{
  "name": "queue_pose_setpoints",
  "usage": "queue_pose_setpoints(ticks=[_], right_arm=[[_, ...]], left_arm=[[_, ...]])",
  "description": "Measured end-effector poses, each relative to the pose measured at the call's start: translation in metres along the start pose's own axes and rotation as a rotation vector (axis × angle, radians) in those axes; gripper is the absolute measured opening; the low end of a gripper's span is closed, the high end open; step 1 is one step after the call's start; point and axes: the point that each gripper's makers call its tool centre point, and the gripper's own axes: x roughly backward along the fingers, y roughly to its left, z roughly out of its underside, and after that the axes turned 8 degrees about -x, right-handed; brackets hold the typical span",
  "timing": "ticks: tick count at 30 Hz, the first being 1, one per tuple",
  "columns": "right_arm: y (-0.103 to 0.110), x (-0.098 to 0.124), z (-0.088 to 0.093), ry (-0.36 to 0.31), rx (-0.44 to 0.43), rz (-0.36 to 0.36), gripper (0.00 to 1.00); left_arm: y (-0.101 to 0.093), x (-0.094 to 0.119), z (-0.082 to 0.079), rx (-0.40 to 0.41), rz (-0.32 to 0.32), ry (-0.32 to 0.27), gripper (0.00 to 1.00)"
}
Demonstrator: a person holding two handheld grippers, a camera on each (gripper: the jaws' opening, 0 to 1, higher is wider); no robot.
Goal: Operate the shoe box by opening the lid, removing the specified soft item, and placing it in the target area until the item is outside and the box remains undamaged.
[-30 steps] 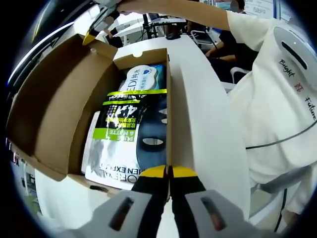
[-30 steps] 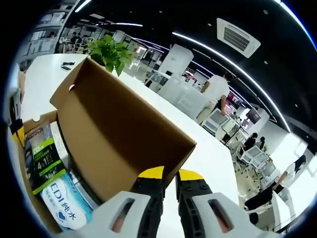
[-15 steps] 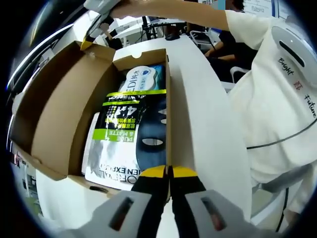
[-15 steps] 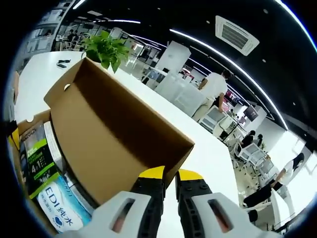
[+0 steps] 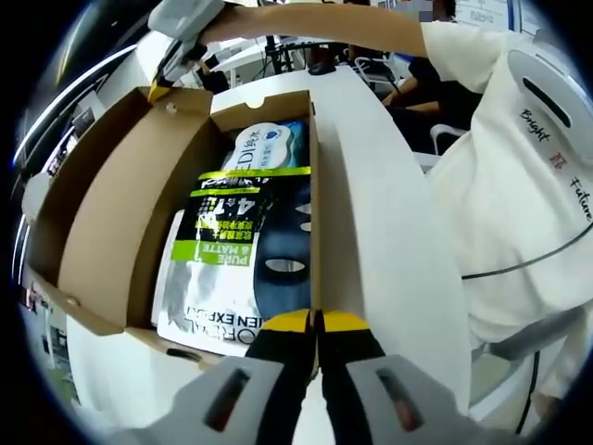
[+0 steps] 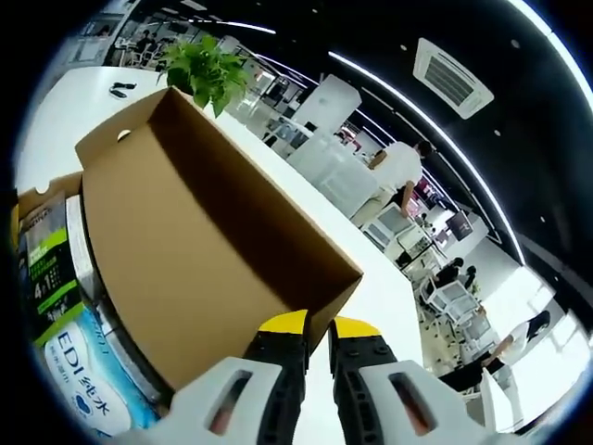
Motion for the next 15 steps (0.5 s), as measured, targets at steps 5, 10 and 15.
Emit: queue_pose_setpoints(ticks=[5,10,15], right_arm=[[0.001,-0.006,0.001,0.026,0.049,0.029,0.06],[0.001,-0.014,0.004,0.036,0.033,0.037,0.05],[0.0,-0.016,0.005,0.022,-0.023,0.016,0.05]], left_arm=[[0.0,0.0,0.0,-0.005,0.001,0.0,0.01],[0.0,0.0,0.0,0.002,0.008,0.002,0.01],[0.0,-0.001,0.0,0.007,0.011,0.003,0.01]])
